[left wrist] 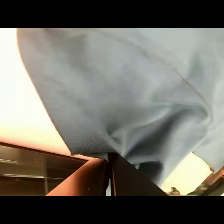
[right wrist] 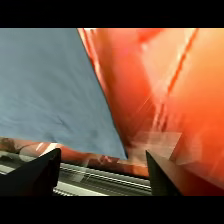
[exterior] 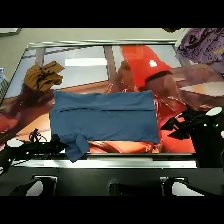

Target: Fold the clothes and pants, and hang the long-sleeved shirts on hangers.

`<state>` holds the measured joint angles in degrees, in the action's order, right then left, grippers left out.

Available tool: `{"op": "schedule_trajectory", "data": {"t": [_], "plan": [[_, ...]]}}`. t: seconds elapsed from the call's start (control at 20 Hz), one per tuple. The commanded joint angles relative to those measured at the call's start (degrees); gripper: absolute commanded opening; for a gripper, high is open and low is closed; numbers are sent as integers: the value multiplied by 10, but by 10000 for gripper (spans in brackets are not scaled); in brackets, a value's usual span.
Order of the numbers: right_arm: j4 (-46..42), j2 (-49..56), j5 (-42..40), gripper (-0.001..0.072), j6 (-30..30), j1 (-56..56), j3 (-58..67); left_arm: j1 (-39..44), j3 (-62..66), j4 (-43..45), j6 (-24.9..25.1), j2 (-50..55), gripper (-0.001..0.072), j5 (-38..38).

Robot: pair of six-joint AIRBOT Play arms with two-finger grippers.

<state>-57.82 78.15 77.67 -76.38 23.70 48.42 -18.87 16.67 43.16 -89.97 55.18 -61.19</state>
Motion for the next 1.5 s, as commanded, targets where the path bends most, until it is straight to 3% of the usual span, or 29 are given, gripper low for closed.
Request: {"op": "schedule_trajectory", "data": {"t": [0.0, 0.45, 0.6, 0.75, 0.8, 1.15, 1.3, 1.45], "plan": [[15, 3, -36, 587, 27, 0, -60, 0, 6, -1, 0, -1, 19, -13], [104, 16, -79, 578, 55, -2, -117, 0, 6, -1, 0, -1, 19, -18], [105, 21, -87, 365, 54, -28, -122, 0, 6, -1, 0, -1, 19, -19], [108, 21, -92, 45, 46, -54, -121, 0, 8, 3, 0, -1, 18, -25], [106, 18, -90, 25, 34, -53, -121, 0, 15, 15, -1, -1, 18, -34], [17, -98, -36, 24, -76, -53, -120, 0, 140, 229, -67, -42, 17, -188], [-19, -159, -1, 24, -104, -53, -120, 1, 160, 237, -72, -97, 17, -227], [-18, -186, -4, 24, -86, -53, -101, 1, 179, 235, -55, -108, 16, -217]]}}
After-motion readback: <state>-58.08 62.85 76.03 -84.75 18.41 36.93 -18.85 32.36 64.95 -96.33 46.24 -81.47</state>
